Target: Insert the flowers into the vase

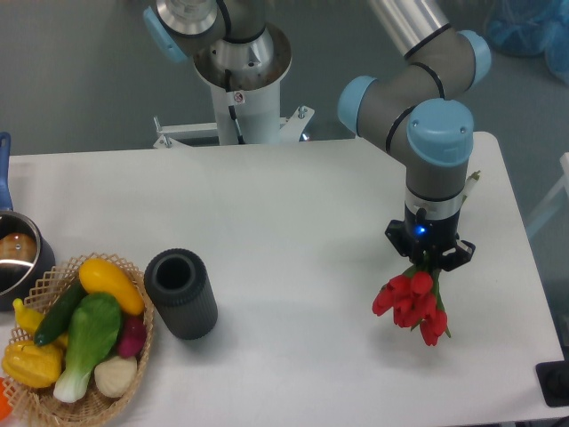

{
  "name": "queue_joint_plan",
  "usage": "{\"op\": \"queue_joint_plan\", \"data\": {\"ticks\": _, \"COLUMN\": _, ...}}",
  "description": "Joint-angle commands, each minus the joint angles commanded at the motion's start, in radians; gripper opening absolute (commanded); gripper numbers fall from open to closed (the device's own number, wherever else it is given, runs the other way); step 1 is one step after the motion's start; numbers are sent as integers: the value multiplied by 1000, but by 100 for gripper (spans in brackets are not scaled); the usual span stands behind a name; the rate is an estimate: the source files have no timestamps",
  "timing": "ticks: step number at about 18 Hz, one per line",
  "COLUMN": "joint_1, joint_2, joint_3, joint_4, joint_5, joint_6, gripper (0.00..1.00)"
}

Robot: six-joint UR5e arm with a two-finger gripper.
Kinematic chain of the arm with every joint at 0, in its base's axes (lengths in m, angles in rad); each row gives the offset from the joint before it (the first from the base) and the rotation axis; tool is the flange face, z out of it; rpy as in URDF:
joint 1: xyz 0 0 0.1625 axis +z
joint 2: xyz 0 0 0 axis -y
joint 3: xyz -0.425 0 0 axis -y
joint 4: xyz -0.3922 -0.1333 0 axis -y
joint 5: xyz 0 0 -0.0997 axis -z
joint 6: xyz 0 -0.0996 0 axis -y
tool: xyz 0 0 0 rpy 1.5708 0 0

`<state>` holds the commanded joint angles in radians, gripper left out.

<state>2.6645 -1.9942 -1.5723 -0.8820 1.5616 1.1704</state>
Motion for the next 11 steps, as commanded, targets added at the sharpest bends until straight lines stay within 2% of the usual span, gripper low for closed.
{"op": "queue_joint_plan", "data": {"ticks": 11, "joint_1": 3, "joint_2": 0, "joint_3": -2, "joint_4": -21, "joint_5": 0, "joint_6": -3, "gripper": 0}}
